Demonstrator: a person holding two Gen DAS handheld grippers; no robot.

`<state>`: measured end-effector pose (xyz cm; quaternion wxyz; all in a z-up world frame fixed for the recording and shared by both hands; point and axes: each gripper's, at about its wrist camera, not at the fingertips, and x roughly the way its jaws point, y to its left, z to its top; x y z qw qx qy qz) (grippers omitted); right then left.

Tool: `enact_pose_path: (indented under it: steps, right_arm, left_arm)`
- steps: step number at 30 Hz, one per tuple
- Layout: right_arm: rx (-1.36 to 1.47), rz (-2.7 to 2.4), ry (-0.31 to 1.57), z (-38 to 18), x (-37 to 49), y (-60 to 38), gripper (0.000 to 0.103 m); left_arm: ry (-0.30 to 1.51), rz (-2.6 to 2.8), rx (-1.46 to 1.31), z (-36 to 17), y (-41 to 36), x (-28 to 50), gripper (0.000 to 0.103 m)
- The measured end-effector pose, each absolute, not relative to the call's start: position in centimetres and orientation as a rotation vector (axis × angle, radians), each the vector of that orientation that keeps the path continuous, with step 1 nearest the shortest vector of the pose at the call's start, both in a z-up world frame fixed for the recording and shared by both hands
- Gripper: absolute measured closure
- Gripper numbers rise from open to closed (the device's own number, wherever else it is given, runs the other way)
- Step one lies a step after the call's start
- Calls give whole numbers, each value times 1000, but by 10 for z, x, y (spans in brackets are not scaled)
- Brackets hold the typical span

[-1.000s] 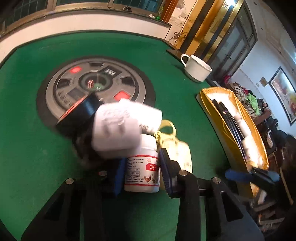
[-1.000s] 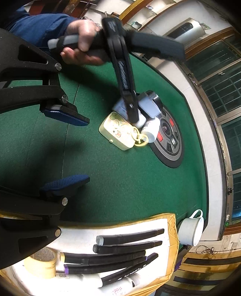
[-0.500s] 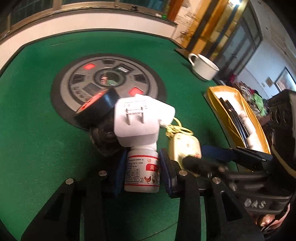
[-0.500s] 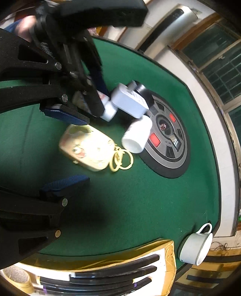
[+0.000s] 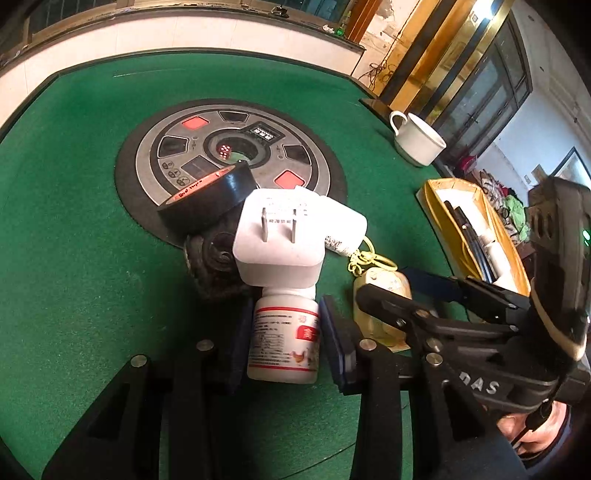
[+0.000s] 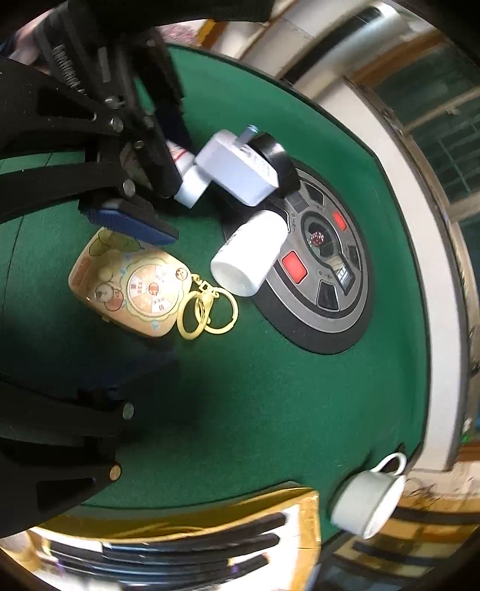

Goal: Organize rigid objects
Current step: 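Move the left gripper to the red-labelled bottle while the right gripper approaches the yellow tag, then grasp the red-labelled white bottle with the left gripper while the right gripper grasps the yellow keychain tag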

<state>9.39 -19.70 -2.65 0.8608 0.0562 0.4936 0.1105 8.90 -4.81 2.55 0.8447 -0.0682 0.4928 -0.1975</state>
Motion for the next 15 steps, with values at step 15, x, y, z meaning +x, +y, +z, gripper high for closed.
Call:
enact_pose_path:
  steps: [15]
  right_arm:
    - [-86, 247, 977, -31, 61, -200, 57]
  left_arm:
    - [978, -366, 15, 23, -70, 83, 68]
